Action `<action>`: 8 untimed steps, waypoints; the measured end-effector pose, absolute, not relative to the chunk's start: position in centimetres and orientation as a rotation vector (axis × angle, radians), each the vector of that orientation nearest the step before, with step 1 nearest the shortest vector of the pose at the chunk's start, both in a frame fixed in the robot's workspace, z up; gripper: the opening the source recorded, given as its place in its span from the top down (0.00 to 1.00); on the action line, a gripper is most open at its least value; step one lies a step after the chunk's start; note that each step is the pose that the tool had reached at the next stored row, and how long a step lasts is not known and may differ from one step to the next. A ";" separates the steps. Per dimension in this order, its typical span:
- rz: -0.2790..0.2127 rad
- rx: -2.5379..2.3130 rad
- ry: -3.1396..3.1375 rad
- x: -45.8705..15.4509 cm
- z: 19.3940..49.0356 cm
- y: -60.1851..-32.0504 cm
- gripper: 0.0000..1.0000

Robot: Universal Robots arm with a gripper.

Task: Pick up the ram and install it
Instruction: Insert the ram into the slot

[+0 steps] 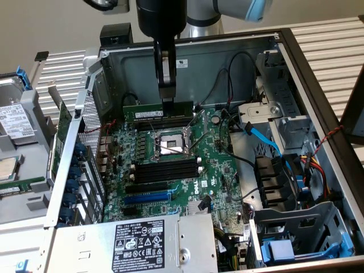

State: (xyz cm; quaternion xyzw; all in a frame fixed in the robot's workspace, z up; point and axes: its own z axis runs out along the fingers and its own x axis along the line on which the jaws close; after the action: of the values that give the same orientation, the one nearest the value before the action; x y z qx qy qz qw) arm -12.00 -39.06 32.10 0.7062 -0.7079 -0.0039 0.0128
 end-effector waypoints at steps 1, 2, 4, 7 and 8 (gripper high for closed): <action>-0.009 2.202 -2.208 -12.0 32.0 -39.1 0.87; -0.007 2.203 -2.208 -12.0 31.9 -39.1 0.87; -0.005 2.204 -2.209 -12.0 31.6 -39.2 0.87; -0.004 2.204 -2.209 -12.0 31.2 -39.6 0.87; -0.004 2.204 -2.209 -12.0 31.0 -39.7 0.87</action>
State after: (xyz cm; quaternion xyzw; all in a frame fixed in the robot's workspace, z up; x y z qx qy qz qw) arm -11.99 -39.70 31.02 0.7062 -0.7079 -0.0012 0.0105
